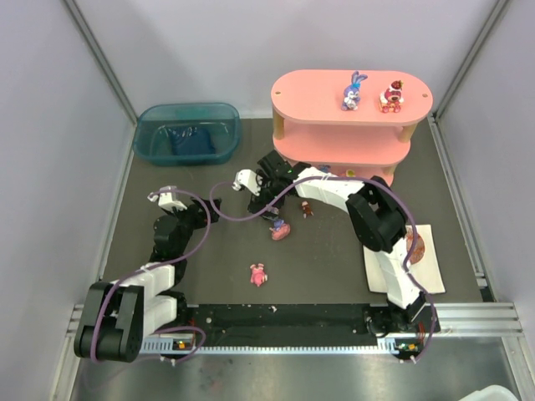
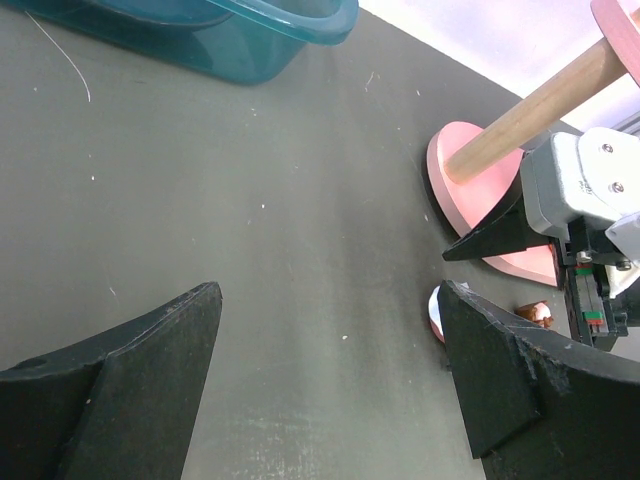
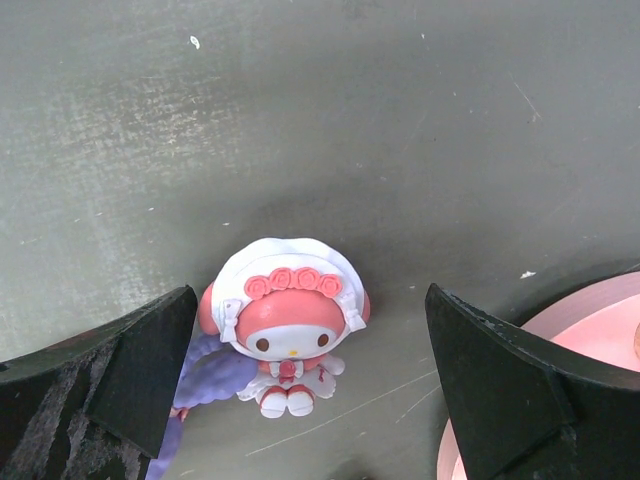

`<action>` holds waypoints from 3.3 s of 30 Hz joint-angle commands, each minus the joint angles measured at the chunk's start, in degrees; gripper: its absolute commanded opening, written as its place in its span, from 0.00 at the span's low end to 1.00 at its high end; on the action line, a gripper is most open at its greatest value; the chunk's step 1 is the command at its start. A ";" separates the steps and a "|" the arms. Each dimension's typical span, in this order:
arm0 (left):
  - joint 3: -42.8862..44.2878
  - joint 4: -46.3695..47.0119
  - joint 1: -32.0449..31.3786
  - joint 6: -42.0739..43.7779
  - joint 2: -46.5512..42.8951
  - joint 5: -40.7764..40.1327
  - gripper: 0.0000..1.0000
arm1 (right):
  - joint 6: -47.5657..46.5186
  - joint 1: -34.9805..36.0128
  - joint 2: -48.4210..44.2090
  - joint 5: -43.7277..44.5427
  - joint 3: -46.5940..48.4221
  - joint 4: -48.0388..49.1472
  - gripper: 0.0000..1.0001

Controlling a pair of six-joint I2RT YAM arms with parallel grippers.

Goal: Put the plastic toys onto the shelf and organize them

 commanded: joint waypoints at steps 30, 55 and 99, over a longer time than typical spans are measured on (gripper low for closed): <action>1.19 1.90 -0.08 -0.40 -1.35 -0.87 0.95 | 2.00 0.91 3.96 0.54 6.28 -2.19 0.52; -2.15 -6.89 0.01 -3.12 -12.07 -18.00 0.95 | 24.83 6.88 -7.20 15.56 16.30 -3.24 0.00; -1.00 -7.33 0.09 -3.91 -9.79 -17.39 0.95 | -10.89 16.90 -20.38 70.25 13.95 71.58 0.00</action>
